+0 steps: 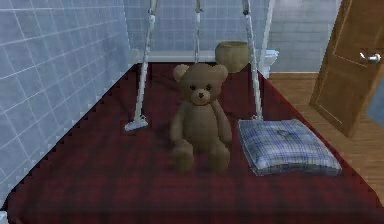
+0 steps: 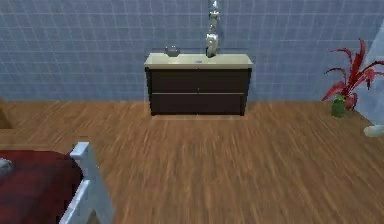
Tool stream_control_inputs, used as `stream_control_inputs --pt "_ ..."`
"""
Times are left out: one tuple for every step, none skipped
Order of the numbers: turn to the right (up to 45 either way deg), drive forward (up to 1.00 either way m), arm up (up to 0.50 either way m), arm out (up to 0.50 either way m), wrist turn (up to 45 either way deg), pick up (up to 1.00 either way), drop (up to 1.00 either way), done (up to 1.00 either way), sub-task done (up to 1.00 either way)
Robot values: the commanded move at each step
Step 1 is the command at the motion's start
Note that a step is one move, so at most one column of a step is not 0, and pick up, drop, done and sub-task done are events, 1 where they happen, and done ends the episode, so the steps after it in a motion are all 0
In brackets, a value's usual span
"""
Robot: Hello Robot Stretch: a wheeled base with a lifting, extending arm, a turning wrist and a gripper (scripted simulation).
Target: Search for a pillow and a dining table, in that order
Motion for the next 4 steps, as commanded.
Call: stream_control_inputs --pt "27.0 0.0 0.0 0.0 0.0 0.0 0.0 0.0 0.0" --pt "0.0 0.0 0.0 0.0 0.0 0.0 0.0 0.0 1.0" --pt "45.0 0.0 0.0 0.0 0.0 0.0 0.0 0.0 0.0" --pt "6.0 0.0 0.0 0.0 0.0 0.0 0.0 0.0 0.0"
